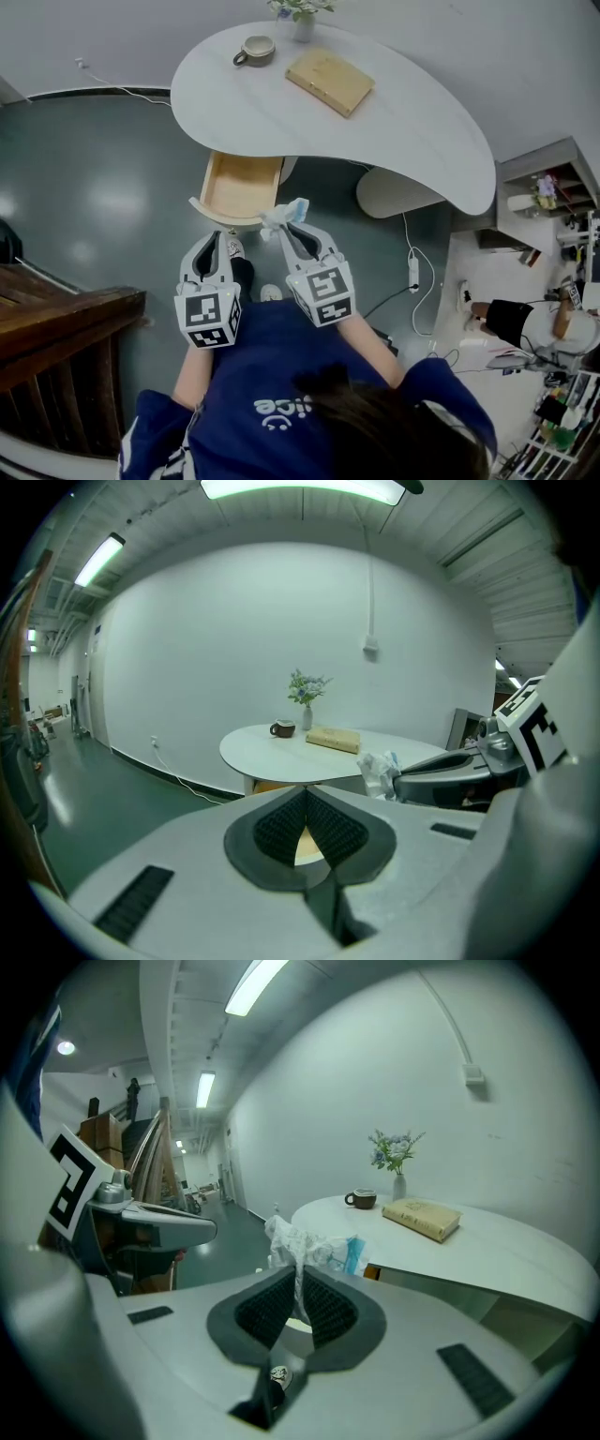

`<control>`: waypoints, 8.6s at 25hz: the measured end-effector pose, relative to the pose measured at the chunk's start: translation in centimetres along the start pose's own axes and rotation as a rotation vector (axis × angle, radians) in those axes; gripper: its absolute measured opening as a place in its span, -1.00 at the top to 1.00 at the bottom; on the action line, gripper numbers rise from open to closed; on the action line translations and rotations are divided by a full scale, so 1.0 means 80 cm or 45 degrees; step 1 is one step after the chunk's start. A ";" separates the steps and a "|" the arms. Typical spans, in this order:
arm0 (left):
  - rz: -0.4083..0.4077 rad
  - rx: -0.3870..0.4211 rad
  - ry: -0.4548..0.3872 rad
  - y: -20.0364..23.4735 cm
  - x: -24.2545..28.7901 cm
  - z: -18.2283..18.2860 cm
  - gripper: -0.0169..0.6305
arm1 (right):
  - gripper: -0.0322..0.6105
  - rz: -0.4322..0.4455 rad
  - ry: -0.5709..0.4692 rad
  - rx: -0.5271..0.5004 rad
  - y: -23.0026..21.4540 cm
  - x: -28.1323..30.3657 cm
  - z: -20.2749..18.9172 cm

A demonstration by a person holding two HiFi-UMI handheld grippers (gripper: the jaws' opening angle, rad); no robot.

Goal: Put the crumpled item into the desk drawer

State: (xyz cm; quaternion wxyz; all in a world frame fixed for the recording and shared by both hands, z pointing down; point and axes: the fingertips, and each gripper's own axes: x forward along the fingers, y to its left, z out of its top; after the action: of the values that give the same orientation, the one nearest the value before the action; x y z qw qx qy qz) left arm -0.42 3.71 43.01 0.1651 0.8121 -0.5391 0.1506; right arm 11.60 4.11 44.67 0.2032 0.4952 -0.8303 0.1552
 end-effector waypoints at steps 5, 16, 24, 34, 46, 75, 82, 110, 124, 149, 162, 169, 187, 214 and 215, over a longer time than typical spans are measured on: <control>-0.066 0.009 0.018 0.025 0.044 0.017 0.94 | 0.79 -0.044 0.040 0.022 -0.013 0.036 0.012; -0.190 0.059 0.056 0.103 0.130 0.053 0.94 | 0.79 -0.084 0.195 0.040 -0.020 0.136 0.033; -0.216 0.066 0.093 0.140 0.157 0.062 0.94 | 0.79 -0.072 0.316 0.115 -0.012 0.180 0.014; -0.177 0.029 0.118 0.153 0.169 0.062 0.94 | 0.79 0.020 0.492 0.087 -0.013 0.223 -0.022; -0.020 -0.028 0.148 0.186 0.164 0.058 0.94 | 0.79 0.170 0.636 0.037 -0.008 0.268 -0.056; 0.283 -0.143 0.274 0.215 0.144 0.014 0.94 | 0.79 0.560 0.977 -0.405 0.000 0.349 -0.172; 0.341 -0.202 0.299 0.209 0.137 -0.002 0.94 | 0.79 0.667 1.089 -0.362 0.002 0.360 -0.197; 0.484 -0.289 0.384 0.230 0.117 -0.043 0.94 | 0.78 0.803 1.220 -0.700 0.015 0.401 -0.256; 0.506 -0.328 0.353 0.240 0.111 -0.043 0.94 | 0.55 0.864 1.203 -0.756 0.033 0.391 -0.247; 0.284 -0.192 0.186 0.212 0.138 0.026 0.94 | 0.53 0.570 0.855 -0.444 0.024 0.312 -0.093; 0.078 -0.088 0.141 0.176 0.172 0.055 0.94 | 0.51 0.316 0.483 -0.129 -0.004 0.273 0.011; -0.008 -0.036 0.108 0.161 0.181 0.076 0.94 | 0.51 0.181 0.365 -0.059 -0.033 0.251 0.053; -0.153 0.049 -0.168 0.111 0.164 0.173 0.94 | 0.51 -0.026 -0.106 -0.015 -0.063 0.186 0.188; -0.148 0.065 -0.215 0.112 0.147 0.182 0.94 | 0.88 -0.059 -0.215 -0.062 -0.045 0.170 0.217; -0.148 0.064 -0.213 0.113 0.146 0.181 0.94 | 0.88 -0.060 -0.216 -0.067 -0.044 0.170 0.217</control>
State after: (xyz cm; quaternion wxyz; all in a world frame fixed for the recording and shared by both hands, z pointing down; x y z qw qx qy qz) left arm -3.43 -15.48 35.90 0.1076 0.8555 -0.4991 0.0860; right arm 5.68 -15.81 36.50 0.1488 0.5205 -0.8364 0.0862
